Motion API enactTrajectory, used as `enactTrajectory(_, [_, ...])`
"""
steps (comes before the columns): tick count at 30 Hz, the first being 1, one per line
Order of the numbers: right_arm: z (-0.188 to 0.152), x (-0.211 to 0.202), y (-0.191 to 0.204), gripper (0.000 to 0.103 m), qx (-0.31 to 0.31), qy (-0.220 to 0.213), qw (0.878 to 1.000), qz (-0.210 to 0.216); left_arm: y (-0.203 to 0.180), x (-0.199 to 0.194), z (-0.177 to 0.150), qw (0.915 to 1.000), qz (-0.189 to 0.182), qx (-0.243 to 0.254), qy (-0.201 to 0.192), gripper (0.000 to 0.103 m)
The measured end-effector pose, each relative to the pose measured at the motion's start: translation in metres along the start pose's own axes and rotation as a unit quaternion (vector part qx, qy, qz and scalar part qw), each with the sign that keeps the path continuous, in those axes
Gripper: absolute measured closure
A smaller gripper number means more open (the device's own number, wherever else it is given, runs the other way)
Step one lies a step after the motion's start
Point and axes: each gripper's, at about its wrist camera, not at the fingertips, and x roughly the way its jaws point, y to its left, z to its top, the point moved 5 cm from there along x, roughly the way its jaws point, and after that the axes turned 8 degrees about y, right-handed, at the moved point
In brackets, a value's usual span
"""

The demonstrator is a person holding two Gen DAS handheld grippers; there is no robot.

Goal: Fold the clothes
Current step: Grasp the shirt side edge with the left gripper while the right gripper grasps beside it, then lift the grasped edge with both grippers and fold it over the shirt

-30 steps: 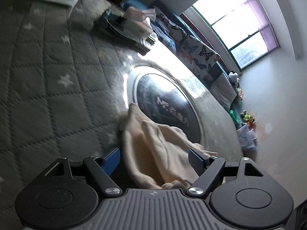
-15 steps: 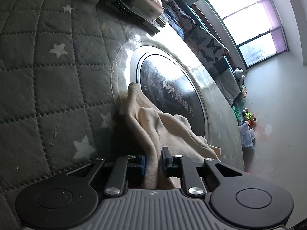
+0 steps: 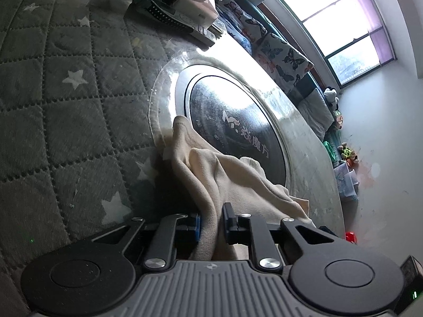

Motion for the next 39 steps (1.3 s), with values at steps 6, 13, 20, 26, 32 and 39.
enactTrajectory(6, [-0.009, 0.023, -0.042, 0.065, 0.078, 0.022, 0.997, 0.007, -0.002, 0.001, 0.000, 0.9999, 0.008, 0.011, -0.002, 0.086])
enactTrajectory(13, [-0.015, 0.033, -0.055, 0.061, 0.120, 0.018, 0.992, 0.024, -0.004, 0.003, 0.001, 0.9995, 0.017, 0.026, -0.002, 0.086])
enactTrajectory(20, [-0.015, 0.031, -0.043, 0.068, 0.110, 0.023, 0.993, 0.034, -0.008, 0.005, 0.001, 0.9986, 0.028, 0.044, -0.007, 0.086])
enactTrajectory(26, [-0.015, 0.025, -0.039, 0.089, 0.114, 0.022, 0.992, 0.041, -0.011, 0.004, 0.003, 0.9974, 0.040, 0.059, -0.011, 0.086])
enactTrajectory(32, [-0.009, 0.002, -0.041, 0.093, 0.119, -0.008, 0.992, 0.039, -0.023, 0.001, 0.007, 0.9948, 0.050, 0.088, -0.012, 0.088])
enactTrajectory(39, [0.002, -0.029, -0.051, 0.094, 0.103, -0.043, 0.994, 0.010, -0.066, 0.011, 0.013, 0.9893, 0.051, 0.137, -0.012, 0.088])
